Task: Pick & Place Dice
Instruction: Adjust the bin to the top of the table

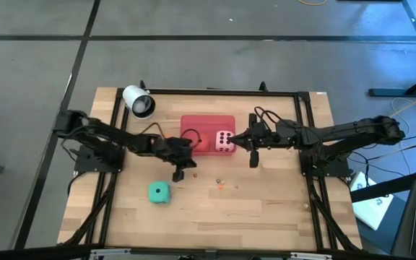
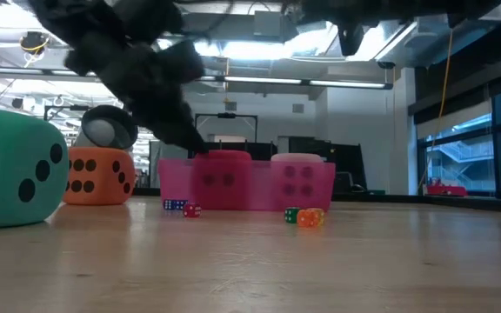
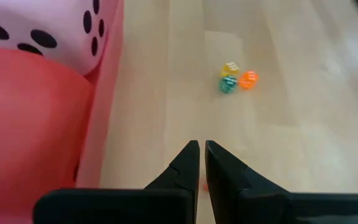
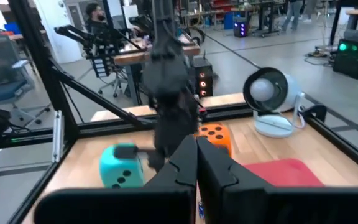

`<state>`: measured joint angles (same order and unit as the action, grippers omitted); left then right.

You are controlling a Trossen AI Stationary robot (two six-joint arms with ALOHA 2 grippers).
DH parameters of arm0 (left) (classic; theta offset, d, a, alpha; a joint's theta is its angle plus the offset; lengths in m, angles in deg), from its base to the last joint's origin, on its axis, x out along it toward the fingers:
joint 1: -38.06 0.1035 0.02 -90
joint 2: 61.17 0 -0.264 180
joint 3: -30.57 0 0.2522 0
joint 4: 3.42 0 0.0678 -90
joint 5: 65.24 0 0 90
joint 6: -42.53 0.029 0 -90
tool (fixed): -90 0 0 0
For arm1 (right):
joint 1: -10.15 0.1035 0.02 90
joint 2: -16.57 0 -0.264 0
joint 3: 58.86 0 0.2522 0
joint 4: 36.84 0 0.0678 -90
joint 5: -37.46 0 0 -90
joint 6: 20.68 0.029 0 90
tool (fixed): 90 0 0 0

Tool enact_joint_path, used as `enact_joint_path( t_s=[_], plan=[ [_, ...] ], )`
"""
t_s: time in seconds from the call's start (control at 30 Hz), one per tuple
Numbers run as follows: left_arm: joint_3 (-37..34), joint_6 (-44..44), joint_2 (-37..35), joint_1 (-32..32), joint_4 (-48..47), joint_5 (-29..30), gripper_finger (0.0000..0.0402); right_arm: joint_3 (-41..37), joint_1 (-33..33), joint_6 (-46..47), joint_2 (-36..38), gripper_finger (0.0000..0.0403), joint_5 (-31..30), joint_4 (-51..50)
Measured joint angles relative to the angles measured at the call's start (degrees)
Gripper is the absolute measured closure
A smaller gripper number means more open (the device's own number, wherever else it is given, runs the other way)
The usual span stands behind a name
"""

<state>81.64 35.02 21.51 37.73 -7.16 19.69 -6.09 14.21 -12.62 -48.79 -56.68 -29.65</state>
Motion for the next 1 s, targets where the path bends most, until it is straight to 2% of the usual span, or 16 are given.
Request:
enact_joint_path(
  t_s=[0.27, 0.5, 0.8, 1.0],
  plan=[
    [9.05, 3.04, 10.91, 1.3, -2.74, 1.66, 0.038, 0.0, 2.75, -0.15, 0.0, 0.0403, -1.46, 0.53],
    [15.05, 4.97, 16.95, 1.27, -6.14, 11.79, 0.038, 0.0, 4.97, -1.01, 0.0, 0.0403, -2.97, 0.55],
    [17.62, 5.8, 18.05, 1.7, -6.8, 23.79, 0.038, 0.0, 6.24, -1.47, 0.0, 0.0403, -4.61, 0.51],
    [19.5, 5.82, 18.07, 3.9, -6.1, 26.97, 0.038, 0.0, 6.24, -1.47, 0.0, 0.0403, -4.59, 0.53]
  ],
)
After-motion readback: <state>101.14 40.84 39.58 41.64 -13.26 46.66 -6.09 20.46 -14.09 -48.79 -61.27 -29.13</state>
